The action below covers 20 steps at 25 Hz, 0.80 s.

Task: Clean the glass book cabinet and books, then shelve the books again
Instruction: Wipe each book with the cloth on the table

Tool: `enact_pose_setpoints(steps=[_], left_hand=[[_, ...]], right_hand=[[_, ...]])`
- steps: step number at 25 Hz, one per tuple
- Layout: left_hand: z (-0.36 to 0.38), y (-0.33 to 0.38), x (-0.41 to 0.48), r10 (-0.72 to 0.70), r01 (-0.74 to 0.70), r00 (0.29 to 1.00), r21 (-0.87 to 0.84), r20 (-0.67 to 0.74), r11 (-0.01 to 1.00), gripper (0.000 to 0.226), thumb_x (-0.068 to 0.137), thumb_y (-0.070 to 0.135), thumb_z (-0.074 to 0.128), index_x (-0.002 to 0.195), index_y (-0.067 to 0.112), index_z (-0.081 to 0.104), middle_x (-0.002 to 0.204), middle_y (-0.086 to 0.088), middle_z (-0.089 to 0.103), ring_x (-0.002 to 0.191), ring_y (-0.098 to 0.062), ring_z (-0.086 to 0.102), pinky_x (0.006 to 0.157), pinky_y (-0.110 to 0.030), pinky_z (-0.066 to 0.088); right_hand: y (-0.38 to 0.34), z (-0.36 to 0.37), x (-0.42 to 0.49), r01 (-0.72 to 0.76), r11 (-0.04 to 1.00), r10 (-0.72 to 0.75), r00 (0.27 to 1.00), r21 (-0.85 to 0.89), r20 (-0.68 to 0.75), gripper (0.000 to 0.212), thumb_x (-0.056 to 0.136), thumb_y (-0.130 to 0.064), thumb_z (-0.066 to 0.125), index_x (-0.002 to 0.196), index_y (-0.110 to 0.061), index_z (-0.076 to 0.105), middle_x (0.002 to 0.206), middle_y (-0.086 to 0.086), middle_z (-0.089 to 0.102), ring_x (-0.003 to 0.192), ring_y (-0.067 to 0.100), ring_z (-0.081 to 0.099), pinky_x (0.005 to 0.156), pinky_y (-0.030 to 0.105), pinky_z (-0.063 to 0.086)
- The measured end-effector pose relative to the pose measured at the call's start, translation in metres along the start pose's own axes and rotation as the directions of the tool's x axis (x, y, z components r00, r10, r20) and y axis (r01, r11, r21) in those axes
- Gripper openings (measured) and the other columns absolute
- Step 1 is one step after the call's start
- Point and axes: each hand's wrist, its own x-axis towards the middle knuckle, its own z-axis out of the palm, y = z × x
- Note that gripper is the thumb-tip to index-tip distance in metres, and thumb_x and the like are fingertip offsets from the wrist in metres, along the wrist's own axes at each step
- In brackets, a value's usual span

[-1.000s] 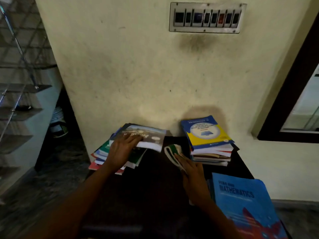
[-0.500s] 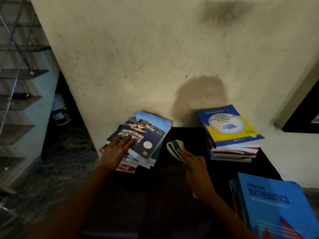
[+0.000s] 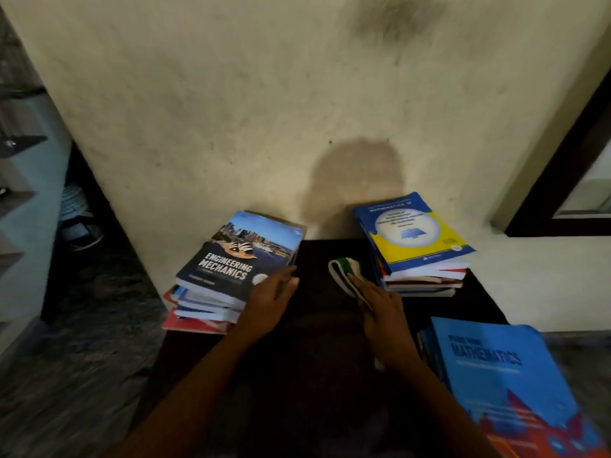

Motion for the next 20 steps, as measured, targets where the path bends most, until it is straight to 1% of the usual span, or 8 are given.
enact_pose_setpoints(steps=[3, 5, 7, 9, 12, 14, 18, 20], left_hand=[[0.067, 0.034, 0.036, -0.287, 0.385, 0.914, -0.388, 0.286, 0.838, 0.036, 0.1, 0.032, 0.039, 0.129, 0.013, 0.048, 0.119, -0.007, 0.058, 0.107, -0.024, 0.058, 0.088, -0.033, 0.047], [0.105, 0.049, 0.062, -0.384, 0.577, 0.807, -0.461, 0.448, 0.674, 0.043, 0.099, 0.038, 0.039, 0.133, 0.012, 0.044, 0.127, -0.011, 0.054, 0.109, -0.03, 0.056, 0.087, -0.039, 0.046], [0.137, 0.061, 0.087, -0.414, 0.667, 0.738, -0.479, 0.533, 0.571, 0.042, 0.096, 0.044, 0.044, 0.122, 0.011, 0.049, 0.12, -0.013, 0.054, 0.103, -0.031, 0.056, 0.083, -0.039, 0.048], [0.161, 0.068, 0.109, -0.411, 0.681, 0.721, -0.46, 0.558, 0.57, 0.039, 0.091, 0.045, 0.054, 0.104, 0.009, 0.054, 0.102, -0.011, 0.056, 0.085, -0.026, 0.058, 0.067, -0.034, 0.054], [0.185, 0.067, 0.129, -0.412, 0.633, 0.768, -0.488, 0.49, 0.6, 0.029, 0.084, 0.021, 0.069, 0.101, -0.001, 0.059, 0.105, -0.017, 0.055, 0.075, -0.02, 0.057, 0.044, -0.028, 0.054], [0.188, 0.057, 0.135, -0.414, 0.638, 0.769, -0.538, 0.488, 0.551, 0.01, 0.087, 0.005, 0.063, 0.079, 0.004, 0.057, 0.1, -0.014, 0.054, 0.068, -0.015, 0.051, 0.036, -0.023, 0.049], [0.17, 0.036, 0.129, -0.484, 0.571, 0.817, -0.559, 0.313, 0.601, 0.015, 0.088, 0.009, 0.063, 0.077, 0.006, 0.054, 0.089, -0.016, 0.054, 0.057, -0.015, 0.054, 0.036, -0.018, 0.044], [0.154, 0.028, 0.102, -0.475, 0.542, 0.837, -0.532, 0.271, 0.651, 0.013, 0.093, 0.015, 0.057, 0.099, 0.003, 0.058, 0.1, -0.018, 0.055, 0.073, -0.021, 0.062, 0.058, -0.025, 0.049]], right_hand=[[0.035, -0.04, -0.012, -0.092, 0.992, 0.087, 0.994, -0.089, -0.064, 0.05, 0.084, -0.004, 0.046, 0.13, -0.023, 0.052, 0.128, 0.002, 0.056, 0.11, 0.029, 0.052, 0.102, 0.036, 0.037], [0.056, -0.064, -0.024, -0.131, 0.983, 0.116, 0.986, -0.128, -0.122, 0.051, 0.076, -0.004, 0.047, 0.125, -0.016, 0.058, 0.119, 0.011, 0.064, 0.101, 0.036, 0.06, 0.092, 0.045, 0.047], [0.072, -0.082, -0.038, -0.191, 0.968, 0.164, 0.973, -0.165, -0.166, 0.051, 0.073, 0.003, 0.049, 0.12, -0.01, 0.062, 0.114, 0.015, 0.066, 0.098, 0.029, 0.062, 0.088, 0.035, 0.047], [0.079, -0.092, -0.049, -0.262, 0.941, 0.218, 0.953, -0.214, -0.208, 0.051, 0.074, 0.009, 0.051, 0.121, -0.01, 0.061, 0.113, 0.016, 0.066, 0.095, 0.021, 0.053, 0.083, 0.029, 0.038], [0.087, -0.096, -0.06, -0.36, 0.893, 0.302, 0.924, -0.271, -0.235, 0.048, 0.082, 0.0, 0.048, 0.126, -0.017, 0.057, 0.119, 0.014, 0.063, 0.094, 0.037, 0.052, 0.084, 0.041, 0.04], [0.089, -0.094, -0.062, -0.376, 0.885, 0.323, 0.921, -0.276, -0.217, 0.047, 0.083, -0.006, 0.044, 0.127, -0.019, 0.055, 0.122, 0.013, 0.061, 0.092, 0.042, 0.052, 0.084, 0.044, 0.04], [0.077, -0.087, -0.06, -0.299, 0.903, 0.248, 0.949, -0.307, -0.194, 0.052, 0.077, 0.004, 0.05, 0.123, -0.016, 0.059, 0.114, 0.013, 0.065, 0.09, 0.028, 0.051, 0.08, 0.041, 0.044], [0.067, -0.086, -0.056, -0.175, 0.943, 0.12, 0.972, -0.283, -0.203, 0.051, 0.07, 0.007, 0.052, 0.116, -0.011, 0.063, 0.107, 0.015, 0.068, 0.09, 0.019, 0.048, 0.078, 0.032, 0.04]])
